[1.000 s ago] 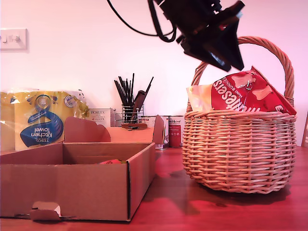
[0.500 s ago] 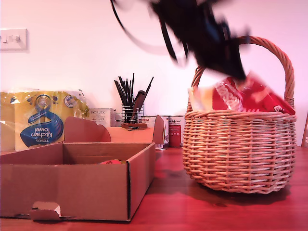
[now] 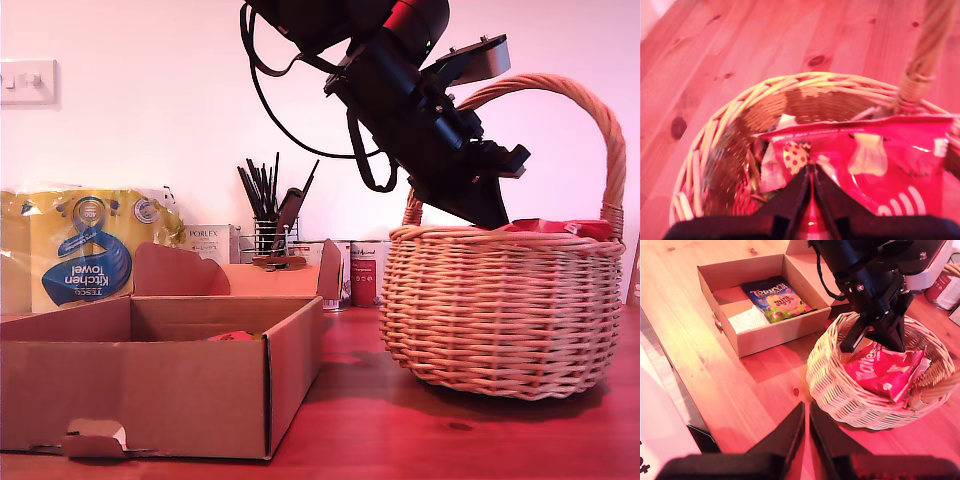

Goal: Move the bags of Easter eggs from the cardboard box on the left into the woven basket on the right side.

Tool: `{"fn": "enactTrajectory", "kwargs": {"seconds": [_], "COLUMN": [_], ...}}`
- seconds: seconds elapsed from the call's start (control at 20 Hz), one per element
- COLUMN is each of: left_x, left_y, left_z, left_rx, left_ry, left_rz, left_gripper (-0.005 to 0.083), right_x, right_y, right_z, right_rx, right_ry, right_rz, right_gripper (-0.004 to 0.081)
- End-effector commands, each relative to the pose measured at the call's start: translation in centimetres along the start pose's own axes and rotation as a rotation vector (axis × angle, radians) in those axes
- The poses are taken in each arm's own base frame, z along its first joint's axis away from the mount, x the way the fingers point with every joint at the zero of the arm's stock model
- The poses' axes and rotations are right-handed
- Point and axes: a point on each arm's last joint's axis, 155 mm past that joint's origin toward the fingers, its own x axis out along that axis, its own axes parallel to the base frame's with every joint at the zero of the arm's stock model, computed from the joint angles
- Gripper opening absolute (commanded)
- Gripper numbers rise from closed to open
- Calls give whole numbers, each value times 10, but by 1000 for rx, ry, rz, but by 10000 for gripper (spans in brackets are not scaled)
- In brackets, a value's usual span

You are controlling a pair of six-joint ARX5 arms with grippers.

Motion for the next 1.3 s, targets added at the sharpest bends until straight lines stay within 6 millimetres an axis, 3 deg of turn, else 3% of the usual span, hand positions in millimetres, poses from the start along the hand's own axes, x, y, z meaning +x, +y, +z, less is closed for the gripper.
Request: {"fn": "enactTrajectory", "kwargs": {"seconds": [0.0, 0.2, 0.45, 0.65, 0.9, 1.25], "left_x": [-2, -33, -65, -85, -123, -191], "left_y": [-6, -8, -28, -37, -22, 9], "left_z": [0, 24, 28, 1, -19, -93], "left_rx": [4, -27, -74, -49, -90, -118], "left_ry": [-2, -40, -15, 93, 67, -84], "left_rz": [-13, -23, -128, -177, -108, 155], "left_gripper": [-19, -19, -19, -19, -19, -19], "right_x": [-2, -2, -2, -2, -2, -2], "right_y": [1, 0, -1, -1, -1, -2], "right_z": [4, 4, 7, 8, 8, 10], "right_rx": [-11, -11, -12, -31, -32, -33], "right_ry": [-16, -18, -28, -34, -34, -40], "right_rz": [2, 1, -3, -6, -7, -9], "right_gripper": [-13, -13, -13, -13, -13, -13]}}
